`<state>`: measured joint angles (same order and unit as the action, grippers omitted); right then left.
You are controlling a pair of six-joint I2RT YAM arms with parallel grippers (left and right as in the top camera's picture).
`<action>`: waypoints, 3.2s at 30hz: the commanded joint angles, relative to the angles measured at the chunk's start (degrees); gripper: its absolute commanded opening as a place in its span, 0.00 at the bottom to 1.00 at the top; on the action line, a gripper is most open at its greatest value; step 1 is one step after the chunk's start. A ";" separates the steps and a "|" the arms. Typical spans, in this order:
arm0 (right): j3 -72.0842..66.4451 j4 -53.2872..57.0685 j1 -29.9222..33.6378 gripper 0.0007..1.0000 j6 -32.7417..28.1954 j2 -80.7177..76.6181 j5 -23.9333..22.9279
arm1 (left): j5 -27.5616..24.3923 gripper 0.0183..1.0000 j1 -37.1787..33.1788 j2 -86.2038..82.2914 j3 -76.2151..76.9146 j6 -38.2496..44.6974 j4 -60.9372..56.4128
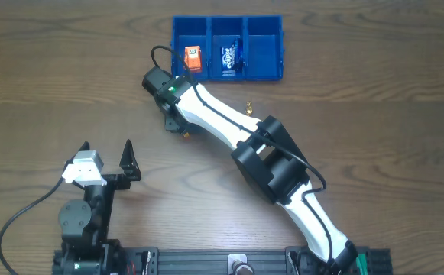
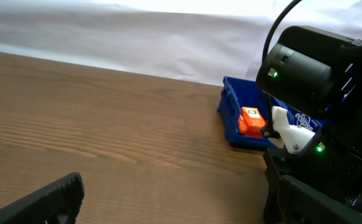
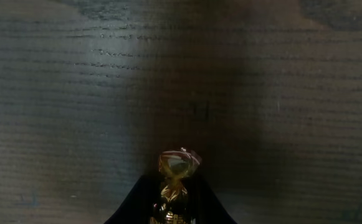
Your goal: Sort Candies Into Trays
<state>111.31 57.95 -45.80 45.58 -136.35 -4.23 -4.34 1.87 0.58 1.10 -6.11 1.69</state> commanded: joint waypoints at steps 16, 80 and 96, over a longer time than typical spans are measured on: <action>0.48 -6.54 22.27 0.04 -22.10 22.29 -18.43 | -0.13 1.00 -0.39 -0.37 -0.83 0.35 2.49; -14.40 10.25 14.47 1.00 -9.79 25.35 -4.68 | -0.13 1.00 -0.39 -0.37 -0.83 0.35 2.49; -38.32 -10.97 14.43 0.94 -9.79 25.33 0.94 | -0.13 1.00 -0.39 -0.37 -0.83 0.35 2.49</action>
<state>74.13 48.64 -31.38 35.18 -111.07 -3.29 -4.32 1.87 0.58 1.10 -6.11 1.69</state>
